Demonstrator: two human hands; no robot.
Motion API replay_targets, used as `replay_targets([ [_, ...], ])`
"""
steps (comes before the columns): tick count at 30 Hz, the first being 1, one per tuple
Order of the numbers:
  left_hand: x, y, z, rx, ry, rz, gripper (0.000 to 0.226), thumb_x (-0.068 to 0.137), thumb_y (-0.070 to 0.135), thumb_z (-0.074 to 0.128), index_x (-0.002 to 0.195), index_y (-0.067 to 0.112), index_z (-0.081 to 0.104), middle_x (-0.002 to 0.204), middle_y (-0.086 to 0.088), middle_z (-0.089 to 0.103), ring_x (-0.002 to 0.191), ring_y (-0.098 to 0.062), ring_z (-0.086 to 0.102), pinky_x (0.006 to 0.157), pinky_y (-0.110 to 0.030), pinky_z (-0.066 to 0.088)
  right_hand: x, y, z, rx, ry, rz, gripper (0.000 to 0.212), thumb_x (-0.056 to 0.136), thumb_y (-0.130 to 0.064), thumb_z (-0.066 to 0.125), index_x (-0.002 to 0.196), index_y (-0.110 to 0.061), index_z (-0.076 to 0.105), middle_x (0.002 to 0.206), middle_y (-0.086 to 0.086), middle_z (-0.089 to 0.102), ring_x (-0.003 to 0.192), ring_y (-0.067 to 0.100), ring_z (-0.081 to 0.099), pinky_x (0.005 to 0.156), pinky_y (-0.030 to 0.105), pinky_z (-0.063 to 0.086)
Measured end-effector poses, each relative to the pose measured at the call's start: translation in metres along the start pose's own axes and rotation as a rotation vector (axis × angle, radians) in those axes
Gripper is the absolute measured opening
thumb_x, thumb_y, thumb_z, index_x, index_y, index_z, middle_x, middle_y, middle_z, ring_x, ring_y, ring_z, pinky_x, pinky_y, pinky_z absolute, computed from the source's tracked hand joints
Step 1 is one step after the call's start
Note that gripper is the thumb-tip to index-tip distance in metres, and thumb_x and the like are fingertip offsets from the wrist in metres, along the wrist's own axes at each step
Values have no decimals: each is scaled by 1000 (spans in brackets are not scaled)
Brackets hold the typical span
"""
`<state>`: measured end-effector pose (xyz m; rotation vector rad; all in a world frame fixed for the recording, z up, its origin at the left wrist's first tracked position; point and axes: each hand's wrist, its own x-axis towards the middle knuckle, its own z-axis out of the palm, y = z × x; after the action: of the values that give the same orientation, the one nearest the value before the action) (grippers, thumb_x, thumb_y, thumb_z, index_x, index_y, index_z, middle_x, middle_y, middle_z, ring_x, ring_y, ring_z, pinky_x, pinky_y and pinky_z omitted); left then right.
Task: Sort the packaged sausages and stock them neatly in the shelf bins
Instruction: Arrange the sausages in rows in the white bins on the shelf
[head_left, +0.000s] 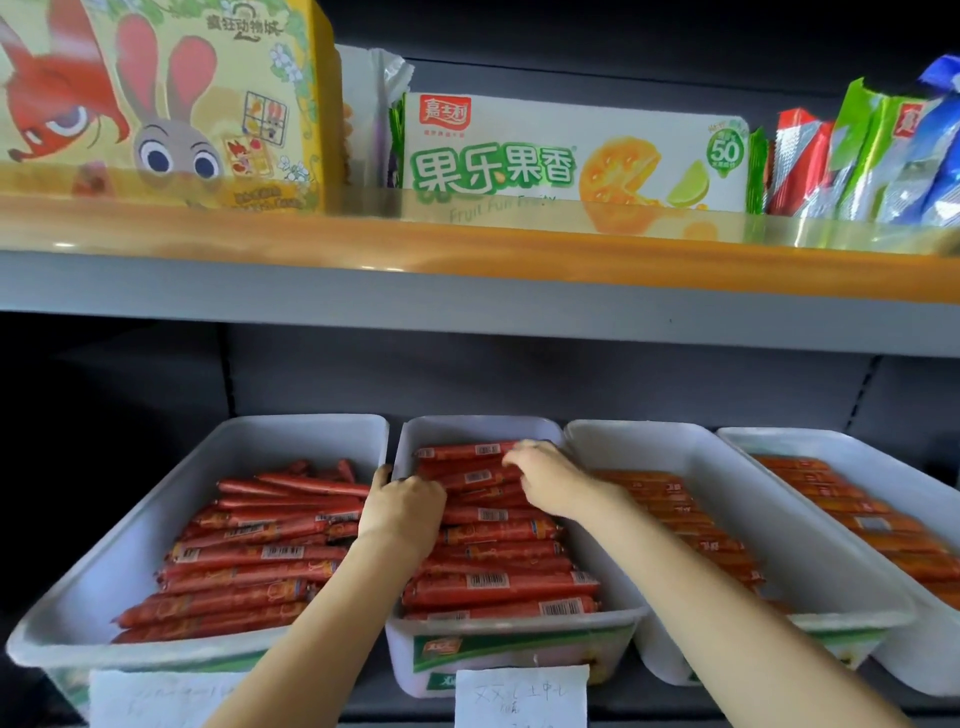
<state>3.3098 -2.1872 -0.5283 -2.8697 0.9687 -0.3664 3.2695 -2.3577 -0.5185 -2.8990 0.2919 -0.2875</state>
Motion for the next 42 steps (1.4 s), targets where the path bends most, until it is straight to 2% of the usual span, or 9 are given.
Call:
replay_targets([
  [4, -1, 0, -1, 19, -17, -1, 42, 88, -2, 38, 119, 19, 57, 113, -3, 65, 112, -22, 57, 118, -37, 11, 22, 11, 6, -92, -190, 48, 57, 94, 3, 37, 147, -16, 30, 157, 7, 19, 142, 27, 23, 116, 38, 23],
  [8, 0, 0, -1, 40, -30, 8, 40, 90, 0, 37, 119, 19, 57, 116, -3, 63, 115, -22, 55, 116, -40, 11, 35, 14, 18, -30, -249, 101, 51, 100, -23, 36, 150, -22, 23, 155, 6, 22, 141, 25, 26, 116, 39, 22],
  [14, 4, 0, 6, 31, -17, 9, 42, 91, 3, 36, 128, 17, 53, 133, -4, 49, 130, -20, 39, 115, -45, 11, 32, 11, 20, -15, -228, 124, 56, 100, -26, 42, 151, -23, 18, 157, 16, 4, 144, 32, 16, 116, 42, 20],
  [18, 3, 0, 6, 40, -21, 3, 41, 92, 5, 35, 126, 17, 55, 135, -4, 48, 131, -20, 37, 115, -44, 11, 25, 15, 17, 21, -173, 72, 48, 96, -30, 50, 142, -21, 38, 141, 13, 31, 131, 33, 37, 110, 39, 31],
  [24, -1, 0, 0, 41, -58, 23, 42, 97, 11, 34, 137, 17, 45, 149, -6, 34, 141, -22, 21, 117, -46, 7, 28, 15, 27, -35, -169, 106, 55, 98, -13, 45, 149, -19, 26, 158, 8, 7, 145, 29, 13, 118, 43, 17],
  [30, 0, 1, 1, 78, -79, 6, 42, 95, 11, 35, 135, 14, 46, 147, -9, 32, 139, -25, 22, 117, -45, 11, 26, 9, 25, 18, -160, 16, 52, 101, -14, 34, 151, -18, 21, 158, 3, 15, 146, 19, 12, 118, 34, 8],
  [34, -1, 1, -1, 97, -92, 7, 43, 95, 12, 33, 137, 13, 43, 147, -7, 32, 138, -24, 23, 118, -43, 10, 25, -1, 26, -25, -218, -12, 52, 97, -5, 34, 147, -22, 32, 153, 7, 31, 139, 24, 31, 117, 39, 21],
  [38, -1, 1, -2, 102, -130, 11, 53, 99, 17, 26, 149, 9, 15, 157, -8, 13, 145, -26, 6, 117, -44, 4, 10, 2, 15, 58, -168, -89, 54, 99, -3, 32, 148, -24, 27, 158, -1, 16, 146, 17, 14, 120, 34, 11],
  [42, 0, 1, -1, 86, -131, 12, 57, 98, 17, 27, 151, 8, 9, 158, -9, 6, 146, -26, 0, 117, -44, 3, 4, 0, 20, -112, -372, -207, 50, 104, -26, 27, 151, -21, 13, 160, -3, 1, 147, 16, 0, 120, 41, 0],
])
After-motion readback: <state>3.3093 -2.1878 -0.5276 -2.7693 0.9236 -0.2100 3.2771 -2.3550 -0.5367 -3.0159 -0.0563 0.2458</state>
